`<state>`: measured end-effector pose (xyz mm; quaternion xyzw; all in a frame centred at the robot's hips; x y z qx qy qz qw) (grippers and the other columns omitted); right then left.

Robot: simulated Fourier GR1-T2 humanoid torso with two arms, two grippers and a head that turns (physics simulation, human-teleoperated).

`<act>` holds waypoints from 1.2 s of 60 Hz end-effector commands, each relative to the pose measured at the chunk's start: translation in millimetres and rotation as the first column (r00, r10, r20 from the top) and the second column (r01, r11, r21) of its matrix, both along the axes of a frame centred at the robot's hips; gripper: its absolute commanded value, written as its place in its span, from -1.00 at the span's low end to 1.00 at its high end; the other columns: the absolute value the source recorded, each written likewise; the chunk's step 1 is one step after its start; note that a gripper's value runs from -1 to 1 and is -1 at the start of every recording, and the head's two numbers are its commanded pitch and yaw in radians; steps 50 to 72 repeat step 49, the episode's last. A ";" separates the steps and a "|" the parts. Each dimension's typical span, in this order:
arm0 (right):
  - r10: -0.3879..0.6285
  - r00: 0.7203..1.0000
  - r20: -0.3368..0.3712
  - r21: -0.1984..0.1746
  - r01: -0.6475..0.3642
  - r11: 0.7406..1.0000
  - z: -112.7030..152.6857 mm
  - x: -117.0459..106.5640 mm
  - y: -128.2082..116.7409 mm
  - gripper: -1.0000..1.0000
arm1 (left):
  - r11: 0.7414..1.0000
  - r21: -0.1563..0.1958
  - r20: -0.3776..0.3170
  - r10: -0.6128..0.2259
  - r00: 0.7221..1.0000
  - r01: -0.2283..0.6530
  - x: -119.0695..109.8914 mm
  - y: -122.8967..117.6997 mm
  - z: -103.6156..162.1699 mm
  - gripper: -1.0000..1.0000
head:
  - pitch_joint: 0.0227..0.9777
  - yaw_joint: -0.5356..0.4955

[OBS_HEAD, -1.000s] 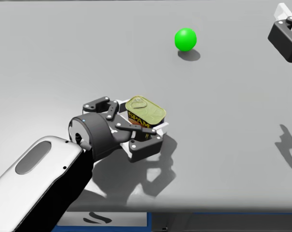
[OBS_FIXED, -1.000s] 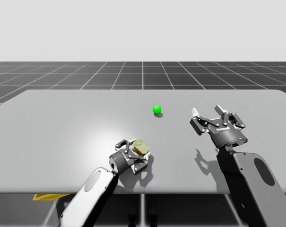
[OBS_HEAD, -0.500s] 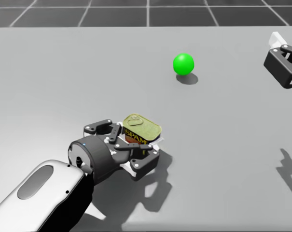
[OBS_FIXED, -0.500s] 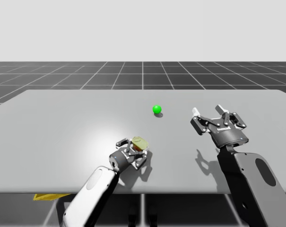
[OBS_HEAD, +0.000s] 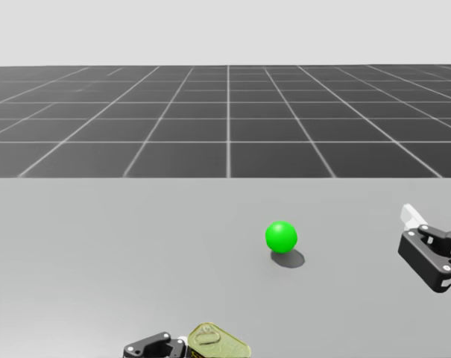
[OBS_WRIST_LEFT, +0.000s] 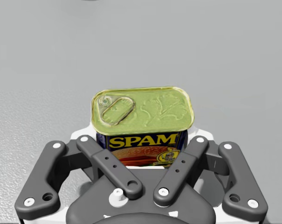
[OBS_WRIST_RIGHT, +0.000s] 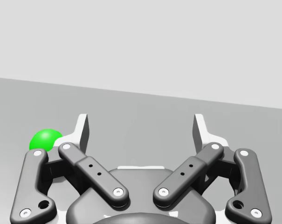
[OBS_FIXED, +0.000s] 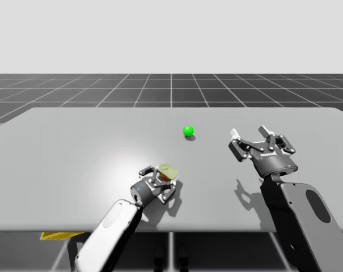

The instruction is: Watch the red light. When it turns green, pick up the object.

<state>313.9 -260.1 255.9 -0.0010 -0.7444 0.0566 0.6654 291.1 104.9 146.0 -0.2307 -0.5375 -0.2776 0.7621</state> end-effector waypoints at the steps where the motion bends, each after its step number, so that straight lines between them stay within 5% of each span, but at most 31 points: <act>1: -0.001 1.000 -0.005 0.000 0.001 1.000 -1.9 0.9 -0.3 -1.00 | 0.996 -0.014 -0.015 -0.093 0.996 0.093 -11.1 -7.7 2.8 1.00 | -0.13 0.07; 26: 0.001 1.000 -0.008 -0.001 -0.001 1.000 -2.5 2.0 -0.3 -1.00 | 0.995 -0.033 0.193 -0.083 0.978 0.091 2.2 -5.3 104.9 1.00 | -0.14 0.09; 49: 0.005 1.000 -0.009 0.002 -0.005 1.000 -2.2 2.1 -0.2 -1.00 | 0.985 -0.160 0.411 0.001 0.912 0.071 -3.3 0.9 226.1 1.00 | -0.14 0.11; 72: 0.005 1.000 -0.009 0.002 -0.005 1.000 -2.2 2.1 -0.2 -1.00 | 0.985 -0.160 0.411 0.001 0.912 0.071 -3.3 0.9 226.1 1.00 | -0.14 0.11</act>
